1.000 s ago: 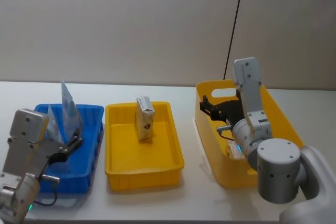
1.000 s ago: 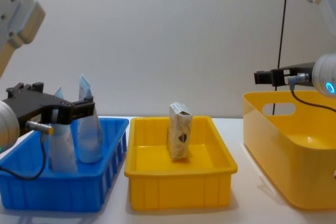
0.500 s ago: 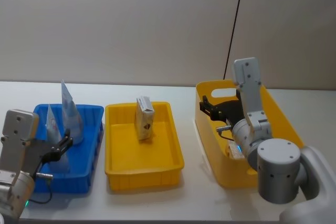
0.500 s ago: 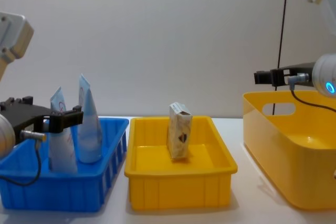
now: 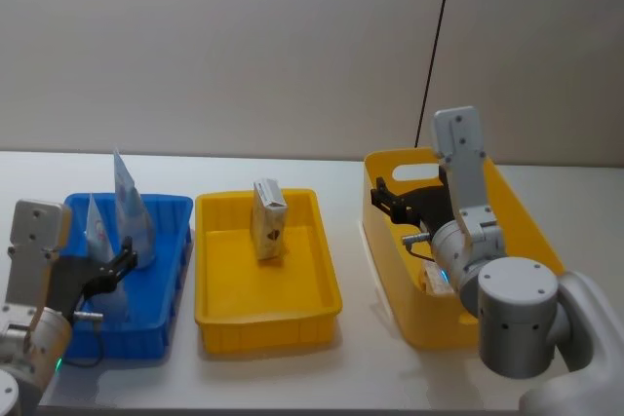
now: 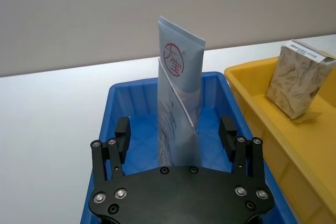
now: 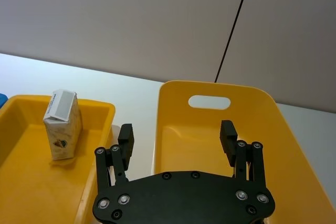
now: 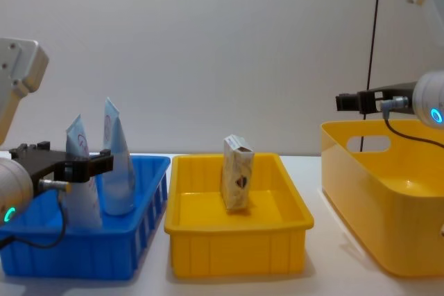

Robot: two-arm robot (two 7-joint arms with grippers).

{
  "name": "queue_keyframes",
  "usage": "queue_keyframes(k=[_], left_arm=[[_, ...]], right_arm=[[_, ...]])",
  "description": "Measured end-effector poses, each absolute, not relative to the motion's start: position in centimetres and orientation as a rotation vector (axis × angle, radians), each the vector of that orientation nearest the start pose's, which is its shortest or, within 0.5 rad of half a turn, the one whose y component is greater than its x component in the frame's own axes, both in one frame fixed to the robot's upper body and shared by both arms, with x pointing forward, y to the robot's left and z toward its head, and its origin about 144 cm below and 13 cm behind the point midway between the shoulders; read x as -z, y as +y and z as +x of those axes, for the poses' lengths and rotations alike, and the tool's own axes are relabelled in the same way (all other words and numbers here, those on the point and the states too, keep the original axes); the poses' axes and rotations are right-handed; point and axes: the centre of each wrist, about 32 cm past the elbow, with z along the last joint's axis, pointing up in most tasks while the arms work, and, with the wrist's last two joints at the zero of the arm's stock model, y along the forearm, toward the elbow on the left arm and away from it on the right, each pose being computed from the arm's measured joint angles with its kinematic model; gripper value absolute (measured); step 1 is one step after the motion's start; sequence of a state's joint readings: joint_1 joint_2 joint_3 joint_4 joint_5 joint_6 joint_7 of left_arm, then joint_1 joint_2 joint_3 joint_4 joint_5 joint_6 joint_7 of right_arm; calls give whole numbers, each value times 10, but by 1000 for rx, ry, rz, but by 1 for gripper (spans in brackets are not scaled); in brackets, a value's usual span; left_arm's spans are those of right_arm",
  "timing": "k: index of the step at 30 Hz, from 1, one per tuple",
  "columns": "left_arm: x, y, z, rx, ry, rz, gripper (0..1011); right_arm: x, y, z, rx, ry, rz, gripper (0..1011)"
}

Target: Bimanual collaborative sorting of washing and personal care products

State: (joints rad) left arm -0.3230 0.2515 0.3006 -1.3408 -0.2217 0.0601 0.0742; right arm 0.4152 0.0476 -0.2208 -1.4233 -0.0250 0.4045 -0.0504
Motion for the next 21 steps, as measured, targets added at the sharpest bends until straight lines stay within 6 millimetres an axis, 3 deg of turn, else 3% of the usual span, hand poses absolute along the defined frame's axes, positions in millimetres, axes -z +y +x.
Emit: queue_keyframes(k=[7,21], left_arm=[[-1168,227,551,-1433,-34,106,962],[-1162,224,559,-1459,-4,122,547]], right_arm=[[-1246,-173,561,1449,-29,-236,1004],[-1246,-173,561,1449,-29,-237,1004]])
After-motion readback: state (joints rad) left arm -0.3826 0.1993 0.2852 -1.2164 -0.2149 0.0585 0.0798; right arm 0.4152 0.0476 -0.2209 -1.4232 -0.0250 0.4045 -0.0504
